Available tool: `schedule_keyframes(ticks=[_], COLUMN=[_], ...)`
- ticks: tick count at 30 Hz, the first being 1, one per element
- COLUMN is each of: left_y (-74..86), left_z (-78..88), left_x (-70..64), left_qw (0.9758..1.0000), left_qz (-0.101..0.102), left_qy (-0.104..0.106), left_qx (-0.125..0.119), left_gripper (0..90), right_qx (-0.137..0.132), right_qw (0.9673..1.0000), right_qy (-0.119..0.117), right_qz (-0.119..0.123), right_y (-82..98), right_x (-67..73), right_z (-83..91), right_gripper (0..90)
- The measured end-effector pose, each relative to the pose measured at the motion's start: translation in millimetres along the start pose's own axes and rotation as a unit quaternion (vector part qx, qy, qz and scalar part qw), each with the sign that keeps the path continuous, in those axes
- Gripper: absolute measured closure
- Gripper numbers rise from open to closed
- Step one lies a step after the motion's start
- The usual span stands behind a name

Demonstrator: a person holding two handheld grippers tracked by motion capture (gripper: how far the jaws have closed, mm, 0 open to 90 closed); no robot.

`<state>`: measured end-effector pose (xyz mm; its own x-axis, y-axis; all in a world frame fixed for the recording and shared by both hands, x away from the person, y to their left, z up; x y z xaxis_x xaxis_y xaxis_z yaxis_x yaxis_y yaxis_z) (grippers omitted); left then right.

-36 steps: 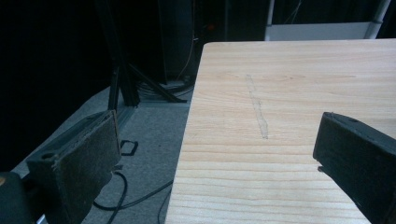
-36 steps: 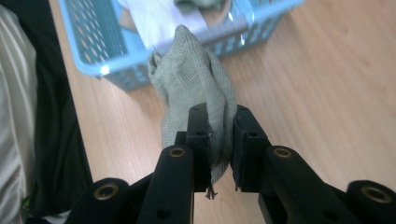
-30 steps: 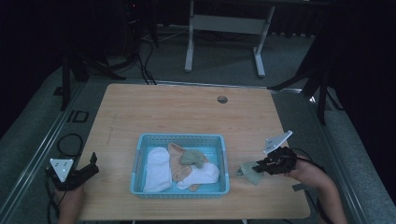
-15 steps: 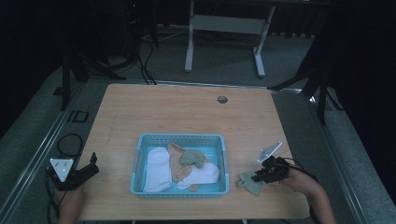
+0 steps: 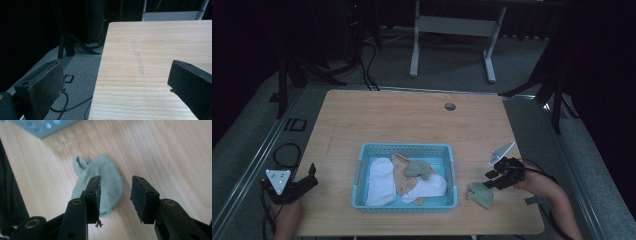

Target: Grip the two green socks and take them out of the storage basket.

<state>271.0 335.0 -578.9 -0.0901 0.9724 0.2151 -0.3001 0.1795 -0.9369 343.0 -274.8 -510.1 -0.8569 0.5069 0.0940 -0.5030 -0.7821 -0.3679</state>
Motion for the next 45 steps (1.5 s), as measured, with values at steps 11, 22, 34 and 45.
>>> schedule_keyframes(ticks=[11, 22, 34, 45], left_y=[0.0, 0.0, 0.0, 0.0], left_z=[0.1, 0.0, -0.2, -0.2], left_x=[0.0, 0.1, 0.2, 0.3], left_qw=[1.0, 1.0, 1.0, 1.0], left_qz=[0.0, 0.001, 0.002, 0.003], left_qy=[0.001, 0.001, 0.003, 0.004], left_qx=[0.0, -0.001, -0.001, -0.002], left_gripper=[0.4, 0.4, 0.4, 0.4], right_qx=[-0.017, -0.024, -0.023, -0.002], right_qw=[0.9984, 0.9955, 0.9915, 0.9881], right_qy=[-0.014, -0.022, -0.041, -0.053], right_qz=[0.052, 0.089, 0.122, 0.144], right_y=[-49.1, -87.6, -125.0, -149.3], right_x=[24.3, 43.7, 62.1, 77.6], right_z=[14.3, 14.6, -9.0, -44.2], right_gripper=[59.4, 60.4, 60.5, 61.0])
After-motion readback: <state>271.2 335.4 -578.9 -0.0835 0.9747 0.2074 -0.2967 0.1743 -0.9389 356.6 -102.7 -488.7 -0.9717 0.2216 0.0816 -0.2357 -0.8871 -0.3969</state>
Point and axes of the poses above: each handheld gripper's, and its own axes: z roughly backward along the jaws, y roughly out of its underside, x roughly to its left, the point moved 4 cm from there along -z, roughly forward along the jaws, and after that the axes turned 10 degrees about -z, right-handed, at the moved point
